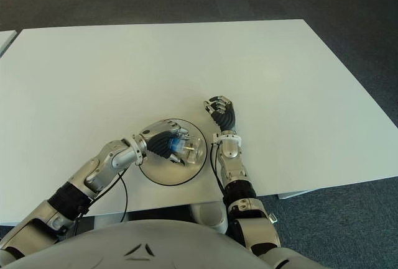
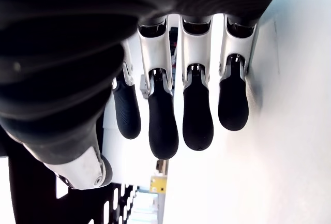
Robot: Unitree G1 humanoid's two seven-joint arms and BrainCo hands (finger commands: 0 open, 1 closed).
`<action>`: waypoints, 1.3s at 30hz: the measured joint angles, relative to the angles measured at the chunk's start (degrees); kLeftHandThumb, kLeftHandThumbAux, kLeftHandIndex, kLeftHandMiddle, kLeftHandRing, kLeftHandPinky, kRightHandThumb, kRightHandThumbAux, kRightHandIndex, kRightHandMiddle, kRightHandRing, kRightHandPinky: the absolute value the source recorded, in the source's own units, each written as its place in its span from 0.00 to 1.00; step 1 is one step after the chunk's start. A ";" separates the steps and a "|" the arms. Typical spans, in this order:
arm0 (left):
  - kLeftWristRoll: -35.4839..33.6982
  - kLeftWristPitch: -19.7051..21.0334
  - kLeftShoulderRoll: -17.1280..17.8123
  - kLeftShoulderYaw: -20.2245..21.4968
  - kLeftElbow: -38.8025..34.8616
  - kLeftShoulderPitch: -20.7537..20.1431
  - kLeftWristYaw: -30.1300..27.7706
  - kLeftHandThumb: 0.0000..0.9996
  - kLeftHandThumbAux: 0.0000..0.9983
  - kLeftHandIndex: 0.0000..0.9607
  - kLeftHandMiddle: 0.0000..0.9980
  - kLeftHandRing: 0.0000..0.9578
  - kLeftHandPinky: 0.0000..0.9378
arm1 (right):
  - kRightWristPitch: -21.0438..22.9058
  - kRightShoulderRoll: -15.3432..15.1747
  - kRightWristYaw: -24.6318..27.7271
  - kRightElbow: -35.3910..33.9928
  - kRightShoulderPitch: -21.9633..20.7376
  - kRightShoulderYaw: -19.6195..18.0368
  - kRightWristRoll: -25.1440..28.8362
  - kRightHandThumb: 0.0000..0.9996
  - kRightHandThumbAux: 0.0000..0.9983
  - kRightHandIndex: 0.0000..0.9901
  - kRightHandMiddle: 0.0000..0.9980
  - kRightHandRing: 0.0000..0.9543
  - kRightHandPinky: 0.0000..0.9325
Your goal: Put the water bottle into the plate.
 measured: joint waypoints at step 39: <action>-0.55 0.65 2.01 -0.93 -1.15 -1.75 -6.07 0.64 0.73 0.37 0.22 0.24 0.26 | 0.17 0.00 -0.06 -0.14 -0.05 -0.51 -0.13 0.71 0.73 0.44 0.63 0.66 0.69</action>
